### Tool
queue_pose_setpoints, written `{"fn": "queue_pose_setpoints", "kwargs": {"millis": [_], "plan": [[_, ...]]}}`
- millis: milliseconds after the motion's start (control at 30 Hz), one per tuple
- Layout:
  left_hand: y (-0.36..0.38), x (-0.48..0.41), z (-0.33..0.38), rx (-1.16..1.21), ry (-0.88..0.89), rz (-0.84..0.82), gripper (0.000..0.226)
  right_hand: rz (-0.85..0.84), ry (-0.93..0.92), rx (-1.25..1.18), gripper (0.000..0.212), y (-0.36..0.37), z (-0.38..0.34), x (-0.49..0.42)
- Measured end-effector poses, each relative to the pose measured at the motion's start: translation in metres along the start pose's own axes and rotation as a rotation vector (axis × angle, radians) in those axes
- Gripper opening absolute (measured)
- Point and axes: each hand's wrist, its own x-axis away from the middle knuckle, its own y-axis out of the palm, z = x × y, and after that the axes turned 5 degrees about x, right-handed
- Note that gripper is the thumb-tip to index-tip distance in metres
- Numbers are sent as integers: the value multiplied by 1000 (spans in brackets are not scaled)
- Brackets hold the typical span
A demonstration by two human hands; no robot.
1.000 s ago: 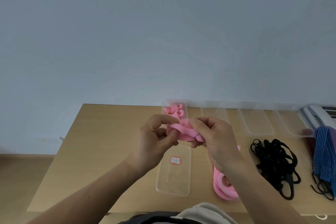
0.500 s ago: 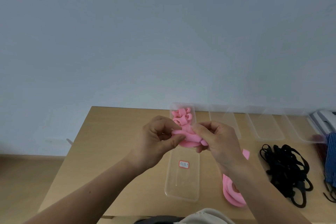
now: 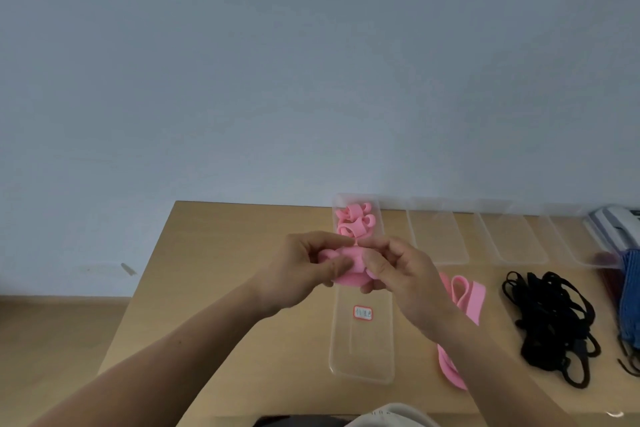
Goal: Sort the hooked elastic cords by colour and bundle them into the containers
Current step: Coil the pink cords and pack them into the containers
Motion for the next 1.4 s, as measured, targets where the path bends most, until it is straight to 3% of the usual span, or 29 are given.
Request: {"fn": "queue_pose_setpoints", "kwargs": {"millis": [133,433,567,667,733,900,967,1100,1200,1400], "plan": [[-10,-2,-7,87,-24,35,23,-61,-33,-27,31,-2,8,2],[4,-13,-20,182,-92,55,22,66,-29,17,20,-8,31,-5],[19,-30,-29,174,-156,110,24,-63,-213,388,39,-28,49,-24],[29,-49,-40,137,-193,125,26,-39,-434,780,57,-44,64,-43],[36,-63,-47,129,-217,147,23,-33,-519,906,63,-53,75,-55],[46,-90,-63,84,-304,189,25,41,-711,1016,39,-67,103,-90],[45,-99,-68,-34,-297,222,29,20,-708,997,37,-71,110,-105],[34,-109,-77,-552,-147,316,28,-43,-670,1039,37,-73,118,-133],[24,-113,-93,-868,-47,249,34,-133,-644,1117,36,-67,120,-151],[23,-117,-112,-1020,-28,119,44,-385,-533,1267,60,-55,121,-172]]}}
